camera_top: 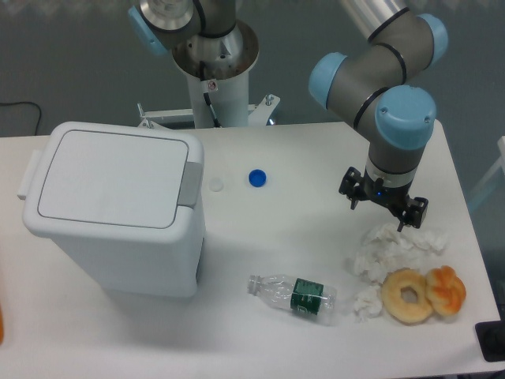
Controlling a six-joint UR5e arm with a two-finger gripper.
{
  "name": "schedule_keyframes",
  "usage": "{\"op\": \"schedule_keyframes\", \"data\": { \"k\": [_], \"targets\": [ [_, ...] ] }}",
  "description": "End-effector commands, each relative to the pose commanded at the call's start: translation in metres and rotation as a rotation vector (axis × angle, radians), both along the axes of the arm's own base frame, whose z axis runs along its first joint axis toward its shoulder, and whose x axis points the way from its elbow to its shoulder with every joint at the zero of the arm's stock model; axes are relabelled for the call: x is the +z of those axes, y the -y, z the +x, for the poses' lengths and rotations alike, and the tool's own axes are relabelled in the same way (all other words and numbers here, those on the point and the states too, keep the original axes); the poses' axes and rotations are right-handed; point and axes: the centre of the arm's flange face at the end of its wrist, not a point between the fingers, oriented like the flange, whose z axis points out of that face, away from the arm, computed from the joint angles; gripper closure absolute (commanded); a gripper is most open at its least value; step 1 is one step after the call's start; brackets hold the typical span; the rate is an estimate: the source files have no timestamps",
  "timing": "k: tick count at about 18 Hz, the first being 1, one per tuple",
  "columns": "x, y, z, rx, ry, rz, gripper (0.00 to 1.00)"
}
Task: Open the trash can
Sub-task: 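Raise the gripper and move it away from the tissues toward the trash can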
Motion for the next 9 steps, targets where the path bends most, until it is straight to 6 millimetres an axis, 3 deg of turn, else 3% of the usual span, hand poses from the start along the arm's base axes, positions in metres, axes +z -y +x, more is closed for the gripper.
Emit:
{"op": "schedule_keyframes", "data": {
  "k": [5, 9],
  "targets": [
    [-0.005, -0.004, 0.005, 0.032, 0.018, 0.017, 0.0],
    [-0.006, -0.022, 0.022, 0.141, 0.052, 0.092, 0.0]
  ]
}}
